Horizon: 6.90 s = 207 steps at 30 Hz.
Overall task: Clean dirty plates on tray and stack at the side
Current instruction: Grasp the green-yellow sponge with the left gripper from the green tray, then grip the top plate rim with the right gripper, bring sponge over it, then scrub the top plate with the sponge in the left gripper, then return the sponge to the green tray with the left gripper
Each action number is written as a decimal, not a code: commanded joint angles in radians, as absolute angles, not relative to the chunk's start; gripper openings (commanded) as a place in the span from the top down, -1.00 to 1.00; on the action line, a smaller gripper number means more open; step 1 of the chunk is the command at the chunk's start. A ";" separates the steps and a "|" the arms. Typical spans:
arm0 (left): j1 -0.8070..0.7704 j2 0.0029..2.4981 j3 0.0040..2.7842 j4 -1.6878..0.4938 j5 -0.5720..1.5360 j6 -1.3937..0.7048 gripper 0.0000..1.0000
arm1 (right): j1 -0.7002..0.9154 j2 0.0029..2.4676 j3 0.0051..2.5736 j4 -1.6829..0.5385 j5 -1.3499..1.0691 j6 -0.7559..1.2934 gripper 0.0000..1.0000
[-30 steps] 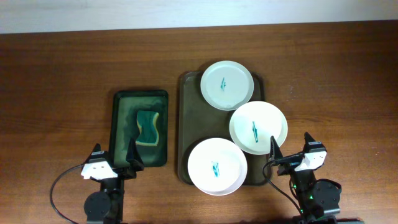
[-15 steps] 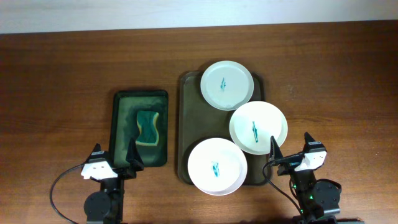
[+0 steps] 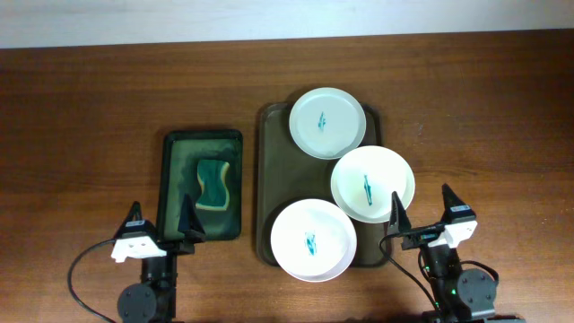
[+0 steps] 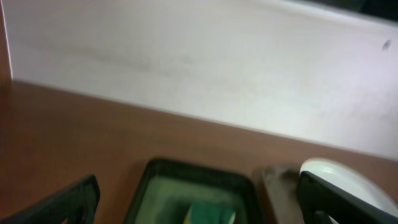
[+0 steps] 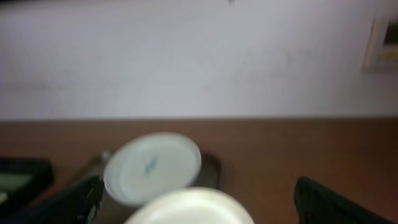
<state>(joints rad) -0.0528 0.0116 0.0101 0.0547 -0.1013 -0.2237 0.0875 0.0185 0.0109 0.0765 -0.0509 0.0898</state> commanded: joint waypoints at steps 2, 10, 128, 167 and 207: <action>-0.046 0.018 0.071 0.111 -0.075 -0.206 -0.99 | 0.084 0.031 0.106 0.078 -0.082 0.085 -0.97; -0.046 0.588 0.709 -0.309 -0.057 -0.184 -0.99 | 0.084 0.706 0.833 -0.347 -0.282 0.085 -0.96; -0.499 2.507 2.075 -1.207 -0.213 -0.486 1.00 | 0.203 2.284 1.755 -0.867 -0.385 0.109 0.92; -0.272 2.508 2.561 -1.689 -0.112 -0.349 1.00 | 0.202 2.284 1.755 -0.868 -0.327 0.108 0.92; 0.067 1.593 1.220 -0.981 0.082 -0.290 -0.99 | 0.729 2.026 1.891 -0.793 0.498 -0.012 0.92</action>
